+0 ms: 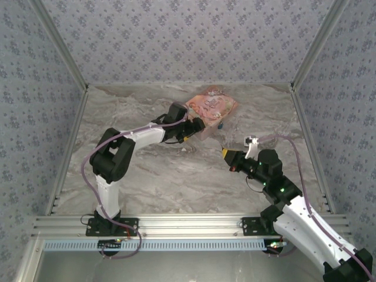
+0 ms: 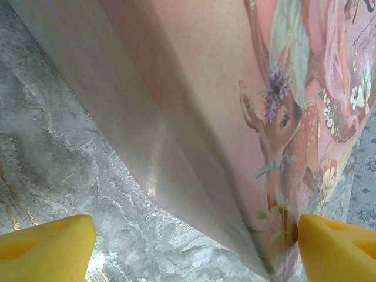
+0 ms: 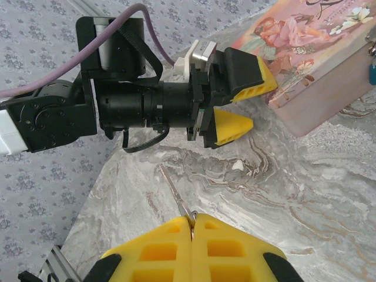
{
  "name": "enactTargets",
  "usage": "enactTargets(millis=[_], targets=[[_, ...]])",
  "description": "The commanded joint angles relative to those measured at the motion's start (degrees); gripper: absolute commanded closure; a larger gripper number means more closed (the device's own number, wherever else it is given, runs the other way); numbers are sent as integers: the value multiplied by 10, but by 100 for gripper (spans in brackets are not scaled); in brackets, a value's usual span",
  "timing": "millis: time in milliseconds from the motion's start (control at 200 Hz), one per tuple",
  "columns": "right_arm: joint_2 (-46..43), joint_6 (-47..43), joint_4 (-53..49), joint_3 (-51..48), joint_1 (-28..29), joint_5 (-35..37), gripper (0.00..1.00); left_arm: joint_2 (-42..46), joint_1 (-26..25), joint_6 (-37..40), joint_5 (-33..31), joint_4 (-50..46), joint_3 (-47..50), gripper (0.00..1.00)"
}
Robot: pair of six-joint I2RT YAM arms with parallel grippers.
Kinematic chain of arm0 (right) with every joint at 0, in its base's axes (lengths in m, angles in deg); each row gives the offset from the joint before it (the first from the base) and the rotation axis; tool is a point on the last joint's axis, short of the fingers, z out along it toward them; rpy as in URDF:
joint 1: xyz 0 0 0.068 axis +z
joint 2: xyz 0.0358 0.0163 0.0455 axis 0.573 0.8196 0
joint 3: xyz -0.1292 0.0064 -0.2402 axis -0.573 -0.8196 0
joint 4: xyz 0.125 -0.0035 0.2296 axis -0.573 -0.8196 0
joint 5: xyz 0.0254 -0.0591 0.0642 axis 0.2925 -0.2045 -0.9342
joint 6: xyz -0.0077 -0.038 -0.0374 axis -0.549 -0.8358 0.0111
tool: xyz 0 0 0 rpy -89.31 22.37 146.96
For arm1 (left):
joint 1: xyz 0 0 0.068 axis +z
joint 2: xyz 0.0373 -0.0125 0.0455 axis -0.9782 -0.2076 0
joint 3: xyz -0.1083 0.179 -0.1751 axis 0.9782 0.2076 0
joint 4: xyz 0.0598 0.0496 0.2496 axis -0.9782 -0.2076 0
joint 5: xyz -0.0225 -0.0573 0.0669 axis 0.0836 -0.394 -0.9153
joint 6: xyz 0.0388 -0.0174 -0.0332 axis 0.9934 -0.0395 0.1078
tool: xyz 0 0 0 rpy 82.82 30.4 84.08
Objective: Unlock a padlock with a key
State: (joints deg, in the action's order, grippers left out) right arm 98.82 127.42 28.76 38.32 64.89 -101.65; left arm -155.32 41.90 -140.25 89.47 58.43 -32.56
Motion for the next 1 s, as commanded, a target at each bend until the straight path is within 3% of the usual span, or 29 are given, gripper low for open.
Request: enactTargets(millis=[0,595,790,999], targets=[[-9,-13,-17,7,4,16,100,2,3,17,-13,-51,42,13],[-6,-22,-40,8,2,24,100,168,84,46,-56,-63,266,13],[4,-22,-37,10,3,21,100,197,135,77,-50,-74,271,13],[9,-22,-36,14,3,17,100,178,186,137,-34,-91,215,13]])
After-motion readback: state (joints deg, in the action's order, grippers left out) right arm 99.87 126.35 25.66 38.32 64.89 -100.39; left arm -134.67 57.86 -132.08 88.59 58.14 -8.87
